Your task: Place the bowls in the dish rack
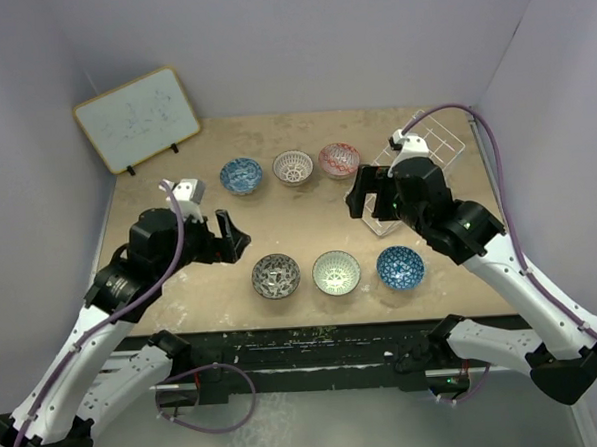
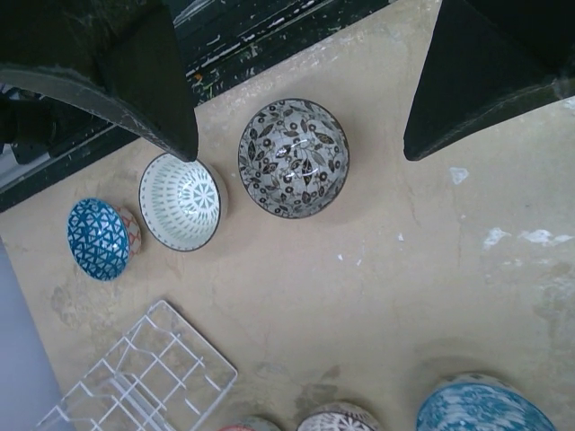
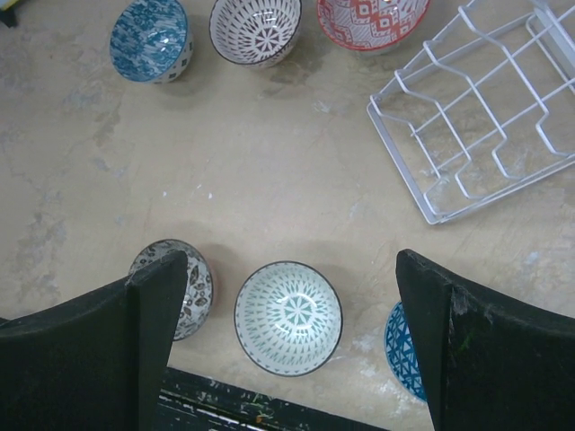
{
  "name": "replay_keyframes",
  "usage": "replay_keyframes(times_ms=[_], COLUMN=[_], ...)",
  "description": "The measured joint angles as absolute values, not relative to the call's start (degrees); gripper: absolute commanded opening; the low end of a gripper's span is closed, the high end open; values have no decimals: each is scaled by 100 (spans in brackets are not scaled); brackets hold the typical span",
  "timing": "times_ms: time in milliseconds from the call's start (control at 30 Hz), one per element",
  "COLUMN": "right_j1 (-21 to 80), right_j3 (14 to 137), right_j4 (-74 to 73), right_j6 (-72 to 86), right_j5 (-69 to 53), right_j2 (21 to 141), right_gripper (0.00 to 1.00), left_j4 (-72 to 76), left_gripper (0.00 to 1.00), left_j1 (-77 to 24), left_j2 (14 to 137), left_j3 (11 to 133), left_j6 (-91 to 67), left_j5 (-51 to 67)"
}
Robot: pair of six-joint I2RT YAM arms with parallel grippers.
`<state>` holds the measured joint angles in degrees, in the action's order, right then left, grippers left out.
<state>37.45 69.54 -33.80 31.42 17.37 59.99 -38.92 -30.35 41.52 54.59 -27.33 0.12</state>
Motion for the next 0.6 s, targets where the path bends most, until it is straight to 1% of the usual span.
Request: replay_keyframes(times_ms=[200,400,600], right_j1=[3535,2926,2860], right_j3=[6949,6910,7008], right_j4=[-3603,-3695,-3704], right_j6=[3135,3096,2995], right_j5=[1664,1337,1201], right_j2=[5968,5725,5819], right_gripper=[100,100,100], left_j4=[-3642,-3345,-3026], left_gripper=[99,99,99], left_j1=[-3245,-3642,-4748], left_j2=[4497,4805,5485], left_j3=[5168,5162,5162], left_j6=[-2790,-2838,-2963], left_j5=[276,226,-397])
